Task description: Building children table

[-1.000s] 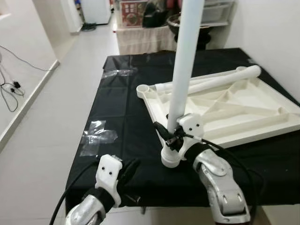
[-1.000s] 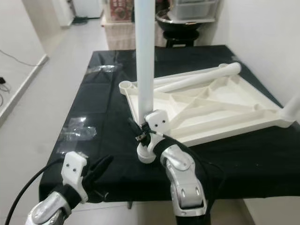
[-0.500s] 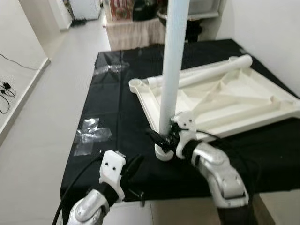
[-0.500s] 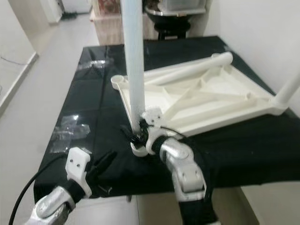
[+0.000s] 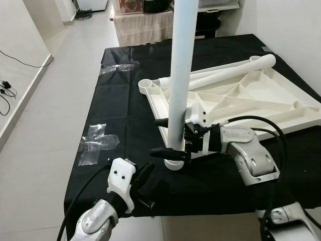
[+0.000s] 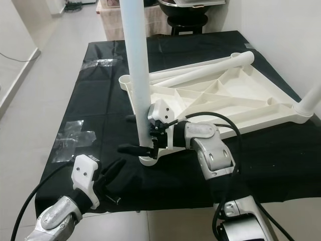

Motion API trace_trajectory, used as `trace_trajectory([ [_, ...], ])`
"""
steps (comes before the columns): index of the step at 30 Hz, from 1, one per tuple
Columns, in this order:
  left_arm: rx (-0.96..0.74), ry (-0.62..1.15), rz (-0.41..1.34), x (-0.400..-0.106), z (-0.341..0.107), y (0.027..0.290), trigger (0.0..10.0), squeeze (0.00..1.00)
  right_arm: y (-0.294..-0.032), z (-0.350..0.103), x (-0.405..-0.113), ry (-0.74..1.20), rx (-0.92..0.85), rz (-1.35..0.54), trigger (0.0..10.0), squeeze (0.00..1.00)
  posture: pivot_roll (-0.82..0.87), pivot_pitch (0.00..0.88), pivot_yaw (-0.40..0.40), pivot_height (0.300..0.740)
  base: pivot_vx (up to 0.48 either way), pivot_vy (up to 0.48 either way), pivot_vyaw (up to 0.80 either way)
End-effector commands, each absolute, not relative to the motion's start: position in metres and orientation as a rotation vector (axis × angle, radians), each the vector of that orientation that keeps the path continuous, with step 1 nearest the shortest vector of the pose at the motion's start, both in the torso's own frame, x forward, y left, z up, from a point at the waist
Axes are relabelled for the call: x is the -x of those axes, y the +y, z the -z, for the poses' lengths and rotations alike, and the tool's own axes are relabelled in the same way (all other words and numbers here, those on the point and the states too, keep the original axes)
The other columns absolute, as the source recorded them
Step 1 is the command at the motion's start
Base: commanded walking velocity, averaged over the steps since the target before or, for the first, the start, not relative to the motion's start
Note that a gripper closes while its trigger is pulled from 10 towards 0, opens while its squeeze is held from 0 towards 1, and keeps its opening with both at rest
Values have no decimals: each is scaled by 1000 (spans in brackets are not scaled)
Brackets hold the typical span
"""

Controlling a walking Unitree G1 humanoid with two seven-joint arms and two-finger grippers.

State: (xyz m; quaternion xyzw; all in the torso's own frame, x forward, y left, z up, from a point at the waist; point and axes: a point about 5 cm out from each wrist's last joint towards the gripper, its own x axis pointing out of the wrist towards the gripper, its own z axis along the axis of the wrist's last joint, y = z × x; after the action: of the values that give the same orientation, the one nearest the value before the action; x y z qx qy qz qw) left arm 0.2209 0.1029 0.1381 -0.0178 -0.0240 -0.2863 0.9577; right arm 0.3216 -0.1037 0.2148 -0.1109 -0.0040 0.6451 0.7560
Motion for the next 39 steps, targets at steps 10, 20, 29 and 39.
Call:
trace_trajectory([
  [10, 39, -25, 576, -217, -133, 104, 10000, 0, -108, -184, -322, 116, 175, -1527, 0, 0, 59, 143, 18, 740, 0, 0, 0],
  [20, 40, -20, 578, -216, -133, 105, 10000, 0, -119, -146, -316, 181, 159, -910, 0, 0, 59, 154, 18, 740, 0, 0, 0],
  [29, 37, -12, 592, -216, -131, 106, 10000, 0, -113, -133, -290, 227, 224, -523, 0, 0, 52, 143, 17, 740, 0, 0, 0],
  [39, 26, -17, 566, -214, -131, 108, 10000, 0, -107, -152, -309, 161, 107, -455, 10000, 741, 63, 130, 15, 740, 0, 0, 0],
])
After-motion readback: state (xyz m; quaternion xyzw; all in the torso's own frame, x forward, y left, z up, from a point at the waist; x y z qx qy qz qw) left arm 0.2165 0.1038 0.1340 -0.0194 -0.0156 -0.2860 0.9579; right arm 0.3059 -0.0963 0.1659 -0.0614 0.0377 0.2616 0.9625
